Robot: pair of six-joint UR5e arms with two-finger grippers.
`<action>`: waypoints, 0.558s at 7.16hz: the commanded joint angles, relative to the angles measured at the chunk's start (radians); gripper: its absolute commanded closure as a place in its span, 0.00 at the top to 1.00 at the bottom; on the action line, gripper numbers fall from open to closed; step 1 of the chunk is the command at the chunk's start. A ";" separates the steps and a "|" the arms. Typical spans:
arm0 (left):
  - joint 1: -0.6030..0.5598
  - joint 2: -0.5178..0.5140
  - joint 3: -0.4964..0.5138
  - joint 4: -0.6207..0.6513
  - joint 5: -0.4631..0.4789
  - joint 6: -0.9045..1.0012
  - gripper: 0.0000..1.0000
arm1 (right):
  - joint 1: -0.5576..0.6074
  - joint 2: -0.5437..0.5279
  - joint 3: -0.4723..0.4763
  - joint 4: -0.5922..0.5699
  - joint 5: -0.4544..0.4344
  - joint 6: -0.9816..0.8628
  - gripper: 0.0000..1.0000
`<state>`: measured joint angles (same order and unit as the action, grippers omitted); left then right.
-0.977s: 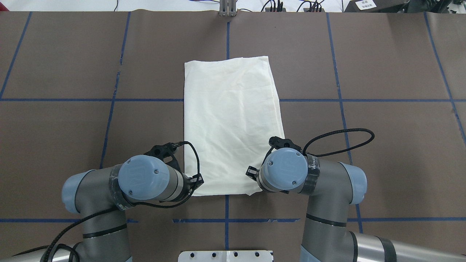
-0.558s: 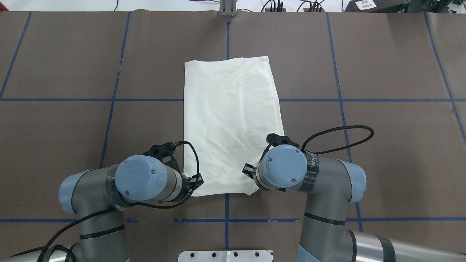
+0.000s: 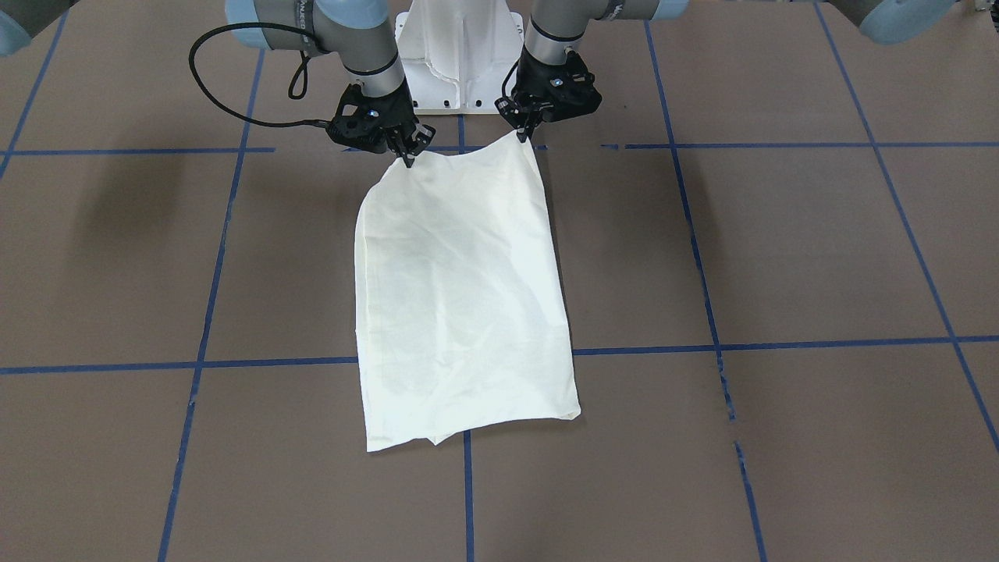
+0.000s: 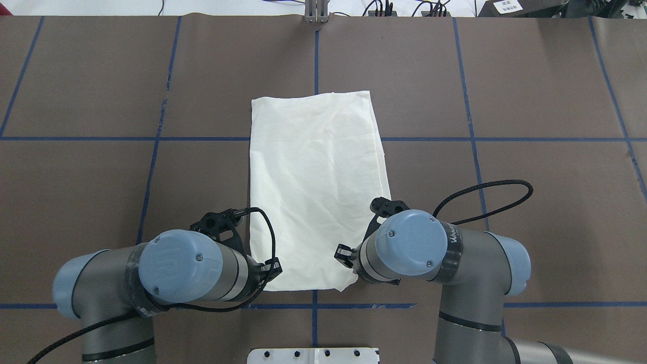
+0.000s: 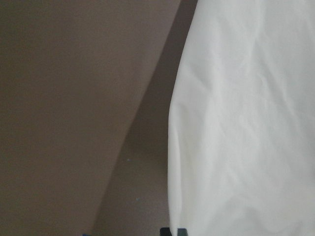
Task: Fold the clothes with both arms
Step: 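Lift the near end with both grippers and fold it toward the far end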
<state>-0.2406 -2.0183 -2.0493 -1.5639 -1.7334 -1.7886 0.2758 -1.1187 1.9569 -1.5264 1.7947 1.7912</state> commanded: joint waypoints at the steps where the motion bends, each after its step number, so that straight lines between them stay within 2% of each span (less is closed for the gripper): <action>1: 0.050 0.010 -0.075 0.063 0.000 -0.002 0.00 | -0.052 -0.048 0.106 -0.005 0.034 0.002 0.00; 2: 0.053 0.013 -0.113 0.064 0.000 -0.002 0.00 | -0.053 -0.053 0.097 -0.002 0.035 0.002 0.00; 4: 0.056 -0.003 -0.104 0.059 -0.003 0.000 0.00 | -0.015 -0.044 0.071 0.006 0.025 -0.013 0.00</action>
<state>-0.1875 -2.0132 -2.1541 -1.5034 -1.7354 -1.7904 0.2351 -1.1668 2.0410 -1.5244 1.8249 1.7857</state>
